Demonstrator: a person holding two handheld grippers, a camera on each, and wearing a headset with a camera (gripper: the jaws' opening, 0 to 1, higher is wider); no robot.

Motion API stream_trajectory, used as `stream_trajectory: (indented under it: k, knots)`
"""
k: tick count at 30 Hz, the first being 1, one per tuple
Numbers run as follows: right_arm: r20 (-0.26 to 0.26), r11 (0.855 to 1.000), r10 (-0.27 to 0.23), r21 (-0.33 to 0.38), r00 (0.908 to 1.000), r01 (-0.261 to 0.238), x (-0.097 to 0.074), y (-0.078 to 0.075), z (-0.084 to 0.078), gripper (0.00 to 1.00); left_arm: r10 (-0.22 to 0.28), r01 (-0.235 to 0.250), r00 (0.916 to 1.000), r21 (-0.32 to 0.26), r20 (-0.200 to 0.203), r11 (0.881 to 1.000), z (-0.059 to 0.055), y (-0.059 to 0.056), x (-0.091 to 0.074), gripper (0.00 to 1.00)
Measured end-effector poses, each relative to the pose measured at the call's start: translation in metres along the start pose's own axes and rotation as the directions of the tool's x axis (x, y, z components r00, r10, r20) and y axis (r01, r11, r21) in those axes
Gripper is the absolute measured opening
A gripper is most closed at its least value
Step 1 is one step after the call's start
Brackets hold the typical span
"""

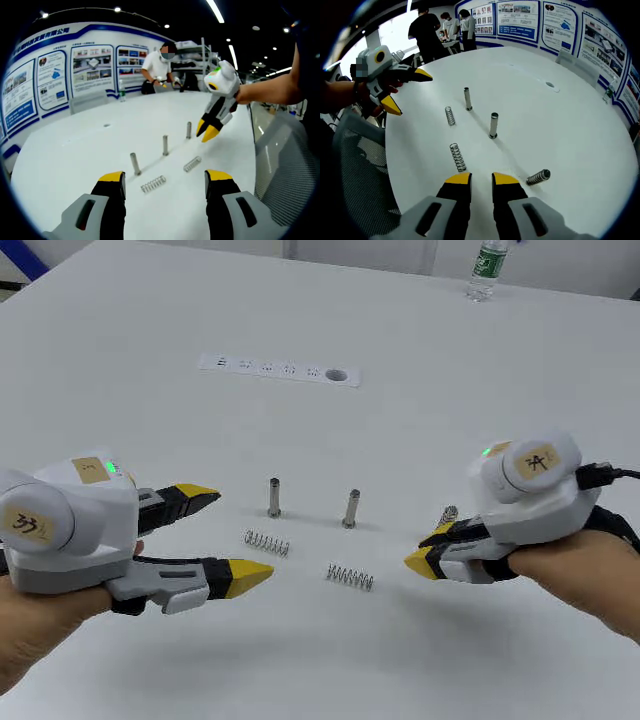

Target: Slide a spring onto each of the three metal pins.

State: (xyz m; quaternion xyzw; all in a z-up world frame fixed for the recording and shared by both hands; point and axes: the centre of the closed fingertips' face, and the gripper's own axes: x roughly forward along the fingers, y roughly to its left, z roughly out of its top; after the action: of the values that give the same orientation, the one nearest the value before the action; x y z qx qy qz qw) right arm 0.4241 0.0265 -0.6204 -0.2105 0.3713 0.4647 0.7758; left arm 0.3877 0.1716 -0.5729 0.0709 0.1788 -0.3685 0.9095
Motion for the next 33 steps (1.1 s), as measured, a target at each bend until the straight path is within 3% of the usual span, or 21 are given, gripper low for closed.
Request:
stream_trajectory:
  k: [13,24,33]
  knots:
    - [-0.068,0.984,0.097,-0.143,0.9929,-0.106,0.03,0.03,0.02,0.17,-0.008,0.008,0.9999,0.002,-0.007,1.0,-0.002,-0.004,0.001,0.65]
    - [-0.175,0.954,0.138,-0.241,0.9748,-0.178,0.058,0.047,0.019,0.17,-0.014,0.014,0.9998,-0.001,-0.013,1.0,-0.003,-0.005,0.001,0.65]
    - [-0.247,0.936,0.14,-0.283,0.9587,-0.21,0.071,0.048,0.015,0.16,-0.017,0.017,0.9997,-0.007,-0.016,1.0,-0.006,-0.007,0.001,0.64]
